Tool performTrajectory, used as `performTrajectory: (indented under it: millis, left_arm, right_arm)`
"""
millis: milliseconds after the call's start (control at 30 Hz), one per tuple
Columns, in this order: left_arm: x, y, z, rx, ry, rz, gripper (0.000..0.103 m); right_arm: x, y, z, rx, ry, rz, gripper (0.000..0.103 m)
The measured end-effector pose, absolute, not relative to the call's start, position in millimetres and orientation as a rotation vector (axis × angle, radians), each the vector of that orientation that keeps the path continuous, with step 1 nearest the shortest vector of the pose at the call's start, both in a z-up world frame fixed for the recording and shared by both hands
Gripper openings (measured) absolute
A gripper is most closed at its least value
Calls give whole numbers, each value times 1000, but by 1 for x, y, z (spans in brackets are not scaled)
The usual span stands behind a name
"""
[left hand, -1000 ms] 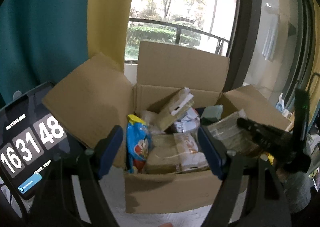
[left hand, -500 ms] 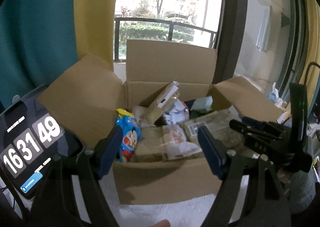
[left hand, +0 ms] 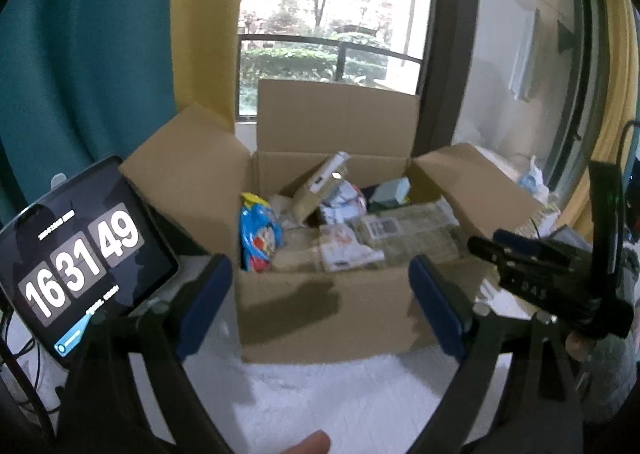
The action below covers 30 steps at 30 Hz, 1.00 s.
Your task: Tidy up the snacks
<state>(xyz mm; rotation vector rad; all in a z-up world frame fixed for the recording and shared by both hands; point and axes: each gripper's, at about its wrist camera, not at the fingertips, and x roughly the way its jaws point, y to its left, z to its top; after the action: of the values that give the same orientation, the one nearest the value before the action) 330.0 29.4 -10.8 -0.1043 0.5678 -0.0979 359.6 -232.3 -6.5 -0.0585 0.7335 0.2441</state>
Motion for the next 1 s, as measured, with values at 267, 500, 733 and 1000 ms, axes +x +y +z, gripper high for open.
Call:
performTrajectory:
  millis: [267, 500, 733, 1000]
  left_arm:
    - [299, 25, -12, -117, 567, -89, 91]
    - [264, 20, -12, -119, 561, -86, 91]
    - [224, 16, -8, -138, 529, -105, 91]
    - [179, 11, 3, -121, 478, -96, 91]
  right_arm:
    - [327, -239, 2, -48, 730, 249, 48]
    - [292, -243, 8, -54, 728, 261, 48]
    - [251, -241, 17, -74, 711, 285, 49]
    - [199, -240, 40, -103, 639, 307, 65]
